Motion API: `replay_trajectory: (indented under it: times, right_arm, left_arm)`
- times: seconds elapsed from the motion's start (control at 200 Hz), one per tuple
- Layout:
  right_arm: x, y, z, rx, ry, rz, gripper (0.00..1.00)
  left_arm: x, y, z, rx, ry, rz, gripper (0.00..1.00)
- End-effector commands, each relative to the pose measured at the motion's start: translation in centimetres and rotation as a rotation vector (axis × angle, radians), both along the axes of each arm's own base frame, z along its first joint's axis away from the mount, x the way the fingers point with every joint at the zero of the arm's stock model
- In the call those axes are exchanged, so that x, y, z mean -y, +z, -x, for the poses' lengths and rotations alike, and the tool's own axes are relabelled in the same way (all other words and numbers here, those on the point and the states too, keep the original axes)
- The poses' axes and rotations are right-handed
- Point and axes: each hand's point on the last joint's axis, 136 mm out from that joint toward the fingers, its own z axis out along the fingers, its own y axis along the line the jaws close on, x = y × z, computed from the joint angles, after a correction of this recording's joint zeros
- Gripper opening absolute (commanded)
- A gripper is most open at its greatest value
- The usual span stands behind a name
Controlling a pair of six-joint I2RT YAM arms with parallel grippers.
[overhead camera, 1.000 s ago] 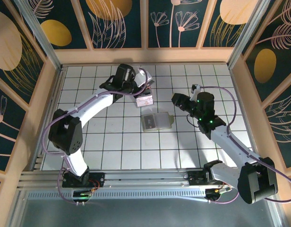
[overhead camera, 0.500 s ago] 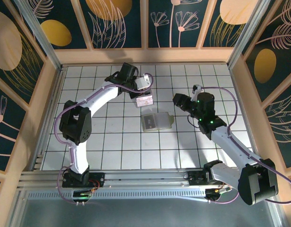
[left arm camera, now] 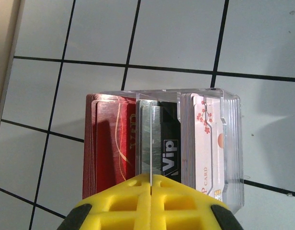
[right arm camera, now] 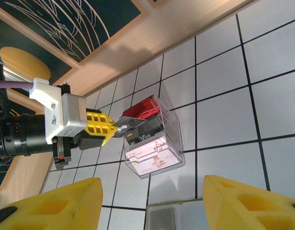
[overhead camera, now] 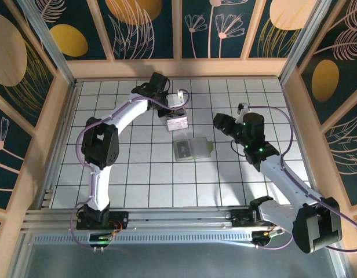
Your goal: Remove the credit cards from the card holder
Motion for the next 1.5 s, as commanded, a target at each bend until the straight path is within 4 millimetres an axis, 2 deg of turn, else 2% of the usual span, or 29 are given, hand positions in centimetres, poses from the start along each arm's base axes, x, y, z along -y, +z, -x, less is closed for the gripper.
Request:
replay_trajectory:
  times: [0.0, 0.4, 0.896, 1.496]
  right_arm:
    - [0.3, 1.9, -0.2, 0.037, -0.027, -0.017, 0.58]
    - [0.0, 2.4, -0.3, 0.042, -0.016, -0.023, 0.58]
    - [-0.3, 1.5, -0.2, 0.020, 0.000, -0.039, 0.57]
    - [-0.7, 1.0, -0.1, 0.012, 0.016, -0.056, 0.58]
  left_arm:
    - [0.3, -0.6, 0.5, -0.035, -0.057, -0.002, 0.00]
    - [0.5, -2.0, 0.3, -0.056, -0.073, -0.014, 0.00]
    - [0.6, -2.5, -0.9, -0.042, -0.064, -0.039, 0.00]
    - [0.2, -4.2, -2.2, -0.055, -0.017, -0.081, 0.01]
